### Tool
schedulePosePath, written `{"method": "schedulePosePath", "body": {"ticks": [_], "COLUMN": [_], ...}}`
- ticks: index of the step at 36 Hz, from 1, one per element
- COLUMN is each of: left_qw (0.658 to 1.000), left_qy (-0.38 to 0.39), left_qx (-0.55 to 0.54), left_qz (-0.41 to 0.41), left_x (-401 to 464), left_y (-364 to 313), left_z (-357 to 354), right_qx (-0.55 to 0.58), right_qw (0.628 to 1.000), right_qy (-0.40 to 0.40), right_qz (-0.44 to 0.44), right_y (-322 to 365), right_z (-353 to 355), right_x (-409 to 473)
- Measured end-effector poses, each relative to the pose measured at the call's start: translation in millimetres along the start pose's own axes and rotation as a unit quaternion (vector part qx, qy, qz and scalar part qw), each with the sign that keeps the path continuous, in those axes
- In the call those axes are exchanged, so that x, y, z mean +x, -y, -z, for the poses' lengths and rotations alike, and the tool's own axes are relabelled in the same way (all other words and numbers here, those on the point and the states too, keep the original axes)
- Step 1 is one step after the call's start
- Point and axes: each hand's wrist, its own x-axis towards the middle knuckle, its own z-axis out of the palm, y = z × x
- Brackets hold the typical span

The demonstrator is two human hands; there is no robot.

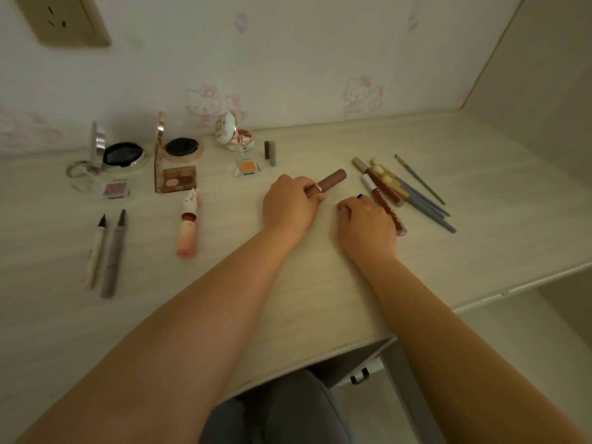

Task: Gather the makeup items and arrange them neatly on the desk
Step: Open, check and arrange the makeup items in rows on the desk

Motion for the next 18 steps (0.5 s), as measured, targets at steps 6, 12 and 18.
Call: {"method": "schedulePosePath", "body": {"ticks": [6,12,18], "left_qw": [0.99,0.985,0.99], "left_qy": [0.005,-0.032,-0.05], "left_qx": [-0.14,-0.169,-0.125], "left_qz": [0.004,0.016,0.033], "left_x": [-41.1,-89.3,-101.3], "left_y": [5.1,24.2,32.8], "left_z": [16.6,37.9,48.0], "right_qx": [0.316,0.441,0.416], "right_qw": [0.946,0.889,0.906], "right_qy": [0.036,0.119,0.074], "right_qz": [-0.066,-0.03,-0.008], "right_y": [3.7,40.2,62.7], "right_z": [17.9,17.0,-3.7], "right_x": [-5.3,-26.1,-36.3]}}
